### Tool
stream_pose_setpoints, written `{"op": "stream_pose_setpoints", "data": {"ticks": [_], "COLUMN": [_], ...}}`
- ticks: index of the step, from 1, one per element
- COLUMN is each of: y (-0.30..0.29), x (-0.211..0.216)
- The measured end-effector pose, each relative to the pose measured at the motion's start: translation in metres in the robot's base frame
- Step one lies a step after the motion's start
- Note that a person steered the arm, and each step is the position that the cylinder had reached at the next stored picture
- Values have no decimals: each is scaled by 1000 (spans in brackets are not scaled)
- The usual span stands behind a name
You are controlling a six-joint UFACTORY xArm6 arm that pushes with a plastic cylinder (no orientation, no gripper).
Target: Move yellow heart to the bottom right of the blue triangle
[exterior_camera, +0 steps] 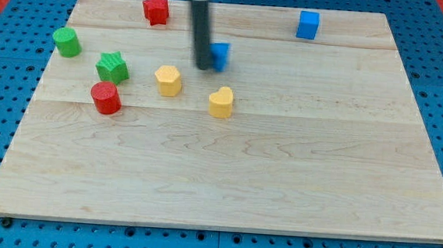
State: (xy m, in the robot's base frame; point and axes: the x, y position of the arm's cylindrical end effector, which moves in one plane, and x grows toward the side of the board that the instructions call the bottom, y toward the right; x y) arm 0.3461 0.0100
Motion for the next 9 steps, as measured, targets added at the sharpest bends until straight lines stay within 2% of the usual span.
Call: {"op": "stream_pose_setpoints", "data": {"ticks": [1,2,3,4,5,6,7,8,9], "y": [40,39,76,77,70,37,-25,-14,-29], "x": [-21,-37,-32,-20,62,127,109,60,21]}}
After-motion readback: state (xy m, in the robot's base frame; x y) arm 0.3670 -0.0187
